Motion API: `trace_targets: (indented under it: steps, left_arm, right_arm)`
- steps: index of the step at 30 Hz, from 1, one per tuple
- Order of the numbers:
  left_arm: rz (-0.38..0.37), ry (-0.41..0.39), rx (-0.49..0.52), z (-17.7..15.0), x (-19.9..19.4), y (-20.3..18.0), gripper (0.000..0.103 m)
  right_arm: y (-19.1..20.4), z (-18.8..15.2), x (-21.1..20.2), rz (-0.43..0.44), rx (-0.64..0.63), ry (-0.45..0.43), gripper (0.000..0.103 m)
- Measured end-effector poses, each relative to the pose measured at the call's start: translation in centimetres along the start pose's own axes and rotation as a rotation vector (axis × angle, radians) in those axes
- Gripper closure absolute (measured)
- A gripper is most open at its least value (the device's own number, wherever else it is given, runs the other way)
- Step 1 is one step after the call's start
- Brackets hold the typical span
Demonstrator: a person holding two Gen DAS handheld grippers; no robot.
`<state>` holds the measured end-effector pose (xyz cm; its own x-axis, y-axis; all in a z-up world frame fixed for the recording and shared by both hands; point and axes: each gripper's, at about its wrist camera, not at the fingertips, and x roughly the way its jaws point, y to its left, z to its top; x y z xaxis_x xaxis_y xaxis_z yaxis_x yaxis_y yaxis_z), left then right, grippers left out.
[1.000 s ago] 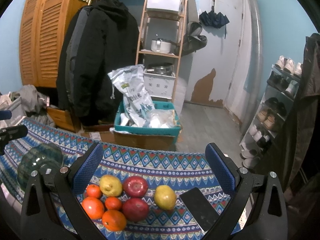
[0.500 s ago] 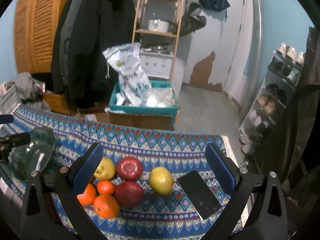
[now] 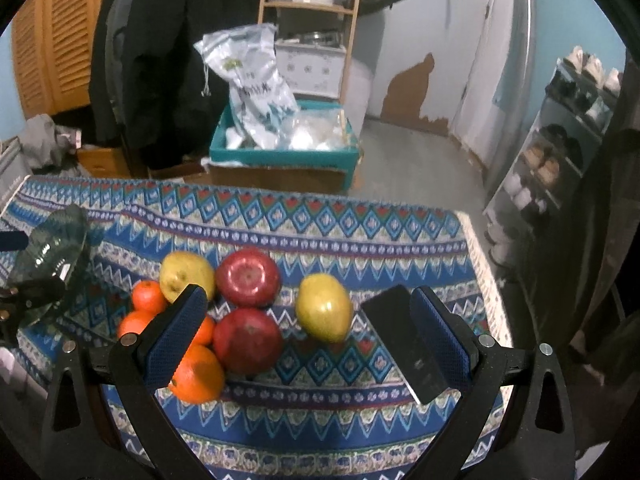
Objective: Organize fruits
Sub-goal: 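Move left tool to the large orange while right tool approaches the yellow pear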
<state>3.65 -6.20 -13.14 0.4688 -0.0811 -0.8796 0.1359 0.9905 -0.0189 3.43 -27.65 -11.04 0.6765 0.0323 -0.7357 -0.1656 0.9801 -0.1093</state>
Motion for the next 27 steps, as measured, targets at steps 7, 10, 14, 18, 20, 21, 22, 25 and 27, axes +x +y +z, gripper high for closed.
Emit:
trace_targets:
  steps: [7, 10, 14, 18, 20, 21, 22, 25, 27]
  left_arm:
    - [-0.032, 0.075, 0.004, -0.6, 3.0, -1.2, 0.001]
    - [-0.037, 0.103, 0.005, -0.9, 4.1, -1.5, 0.001]
    - [-0.06, 0.139, -0.007, -1.2, 5.3, -1.7, 0.001]
    - [-0.08, 0.167, -0.016, -1.4, 6.5, -2.1, 0.002]
    - [-0.086, 0.177, -0.017, -1.4, 7.0, -2.2, 0.002]
    - [-0.087, 0.184, -0.018, -1.5, 7.4, -2.3, 0.002]
    - [-0.09, 0.188, -0.02, -1.5, 7.6, -2.3, 0.002]
    - [-0.103, 0.201, -0.024, -1.6, 8.3, -2.5, 0.003]
    - [-0.11, 0.21, -0.025, -1.7, 8.8, -2.6, 0.008]
  right_arm:
    - [-0.8, -1.3, 1.2, -0.007, 0.017, 0.048, 0.003]
    - [-1.2, -1.7, 1.7, -0.01, 0.03, 0.066, 0.003]
    - [-1.7, -2.4, 2.7, -0.006, 0.05, 0.098, 0.003]
    - [-2.1, -3.1, 3.6, -0.014, 0.056, 0.127, 0.004]
    - [-2.1, -3.4, 4.0, -0.016, 0.056, 0.14, 0.004]
    - [-2.1, -3.5, 4.2, -0.015, 0.056, 0.147, 0.004]
    - [-2.1, -3.7, 4.4, -0.012, 0.057, 0.153, 0.004]
    - [-1.9, -4.0, 4.7, -0.011, 0.051, 0.167, 0.004]
    - [-1.9, -4.1, 4.9, -0.012, 0.046, 0.173, 0.004]
